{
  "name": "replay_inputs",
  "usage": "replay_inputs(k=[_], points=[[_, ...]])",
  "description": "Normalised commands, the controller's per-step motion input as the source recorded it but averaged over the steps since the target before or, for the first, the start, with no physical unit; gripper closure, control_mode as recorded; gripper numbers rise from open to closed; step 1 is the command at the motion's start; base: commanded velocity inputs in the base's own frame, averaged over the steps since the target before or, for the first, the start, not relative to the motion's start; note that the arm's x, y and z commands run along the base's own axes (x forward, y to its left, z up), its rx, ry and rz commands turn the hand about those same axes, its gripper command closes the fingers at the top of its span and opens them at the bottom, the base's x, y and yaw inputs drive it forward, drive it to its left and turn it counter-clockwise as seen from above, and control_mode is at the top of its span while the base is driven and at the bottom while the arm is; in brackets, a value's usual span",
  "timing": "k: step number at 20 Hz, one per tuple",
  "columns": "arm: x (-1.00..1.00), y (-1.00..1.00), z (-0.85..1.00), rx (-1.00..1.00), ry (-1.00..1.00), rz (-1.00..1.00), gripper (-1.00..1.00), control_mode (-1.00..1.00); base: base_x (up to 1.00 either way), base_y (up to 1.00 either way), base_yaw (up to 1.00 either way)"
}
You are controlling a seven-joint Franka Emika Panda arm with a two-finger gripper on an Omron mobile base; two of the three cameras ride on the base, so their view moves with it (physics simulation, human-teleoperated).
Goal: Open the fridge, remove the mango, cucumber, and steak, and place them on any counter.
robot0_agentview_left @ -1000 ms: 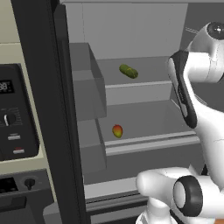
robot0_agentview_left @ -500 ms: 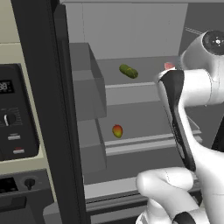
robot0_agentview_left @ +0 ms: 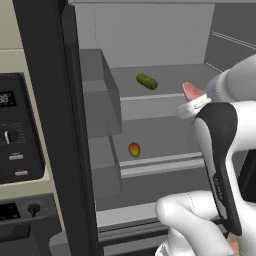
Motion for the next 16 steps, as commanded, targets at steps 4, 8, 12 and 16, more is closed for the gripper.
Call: replay_inputs(k=[4, 8, 12, 16], points=[[-0.36, 0.21, 0.00, 0.01, 0.01, 0.16, 1.00, -1.00, 0.00, 0.00, 0.00], [0.00, 0.02, 0.00, 0.00, 0.01, 0.00, 1.00, -1.00, 0.00, 0.00, 0.00], [0.00, -0.06, -0.05, 0.01, 0.00, 0.00, 1.00, -1.00, 0.00, 0.00, 0.00], [0.00, -0.02, -0.06, 0.00, 0.00, 0.00, 1.00, -1.00, 0.00, 0.00, 0.00]])
